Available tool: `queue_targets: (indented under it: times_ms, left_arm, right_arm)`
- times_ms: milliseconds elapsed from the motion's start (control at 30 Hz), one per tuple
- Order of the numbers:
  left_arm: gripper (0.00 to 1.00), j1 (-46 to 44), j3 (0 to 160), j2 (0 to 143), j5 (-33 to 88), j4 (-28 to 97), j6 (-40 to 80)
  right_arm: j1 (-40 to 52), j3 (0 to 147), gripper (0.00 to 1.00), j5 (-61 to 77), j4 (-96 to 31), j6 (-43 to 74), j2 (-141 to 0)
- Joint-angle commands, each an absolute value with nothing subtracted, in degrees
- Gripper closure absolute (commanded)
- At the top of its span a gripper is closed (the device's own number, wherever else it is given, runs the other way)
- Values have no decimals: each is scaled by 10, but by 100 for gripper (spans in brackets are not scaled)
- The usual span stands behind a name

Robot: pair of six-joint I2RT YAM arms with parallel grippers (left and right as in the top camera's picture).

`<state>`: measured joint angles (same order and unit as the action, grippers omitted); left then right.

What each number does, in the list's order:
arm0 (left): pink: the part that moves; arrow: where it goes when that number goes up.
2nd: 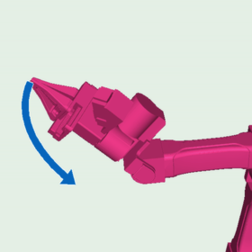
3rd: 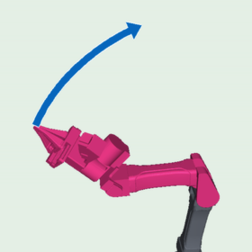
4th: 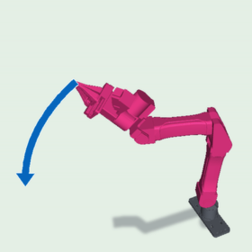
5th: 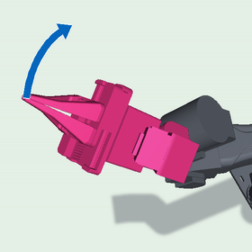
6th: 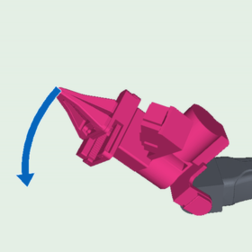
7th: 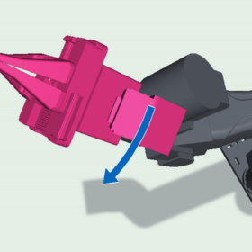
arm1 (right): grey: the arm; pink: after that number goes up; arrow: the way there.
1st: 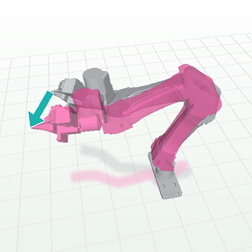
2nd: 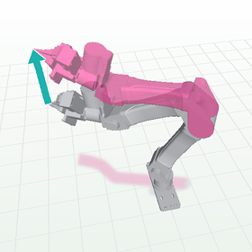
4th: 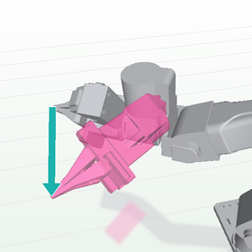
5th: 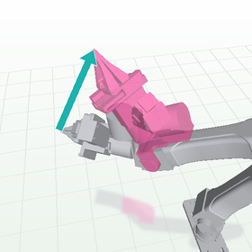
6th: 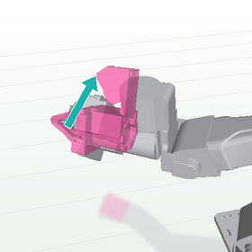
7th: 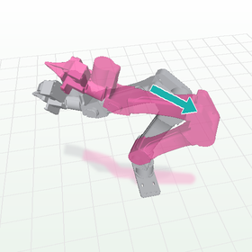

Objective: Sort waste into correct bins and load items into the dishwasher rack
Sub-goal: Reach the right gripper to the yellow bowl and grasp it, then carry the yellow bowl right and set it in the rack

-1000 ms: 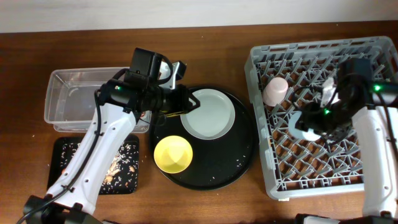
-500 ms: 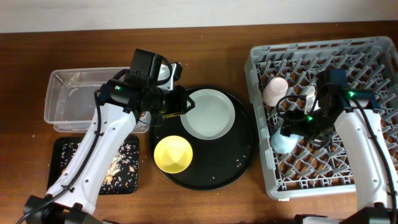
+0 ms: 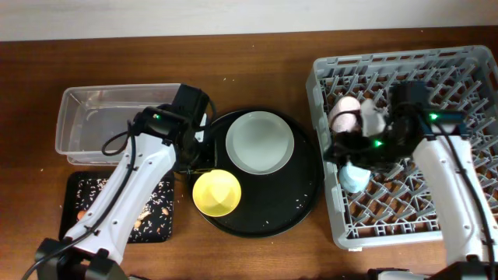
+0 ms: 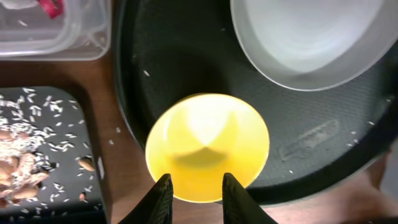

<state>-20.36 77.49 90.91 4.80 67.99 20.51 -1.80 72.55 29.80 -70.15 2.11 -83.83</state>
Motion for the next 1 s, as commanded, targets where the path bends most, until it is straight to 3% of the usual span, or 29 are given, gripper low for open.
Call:
queue_targets:
  times_ms: [0,133,367,400,467,500,633,767,867,900,967]
  left_arm:
    - [74,-203,771,910,21,660,196]
    - [75,-151,775,908,21,660,196]
    - [73,40,778,868,58,667,196]
    - [62,69,778,868,58,674,196]
    - [18,81,778,868,58,686,196]
    - [1,82,778,868,57,693,196]
    - [1,82,778,868,58,695,196]
    - [1,82,778,868,57,695,196]
    - [1,82,778,868,57,695,196]
    - [1,82,778,868,58,695,196]
    - [1,82,778,868,57,695,196]
  right_arm:
    - [63,737,19,338,-677,4,-837]
    - [183,729,24,294,-609,51,-837]
    - [369,706,24,225,-461,78,-877]
    - [409,706,24,203,-422,78,-902]
    - [455,706,24,188,-375,78,-939]
    - [482,706,24,187,-343,78,-965]
    - [553,706,25,185,-245,78,-1060]
    - [566,706,26,140,-231,78,-1095]
    - [566,706,41,139,-232,78,-1095]
    - [566,706,55,132,-236,78,-1095]
    - [566,706,61,130,-239,78,-1095]
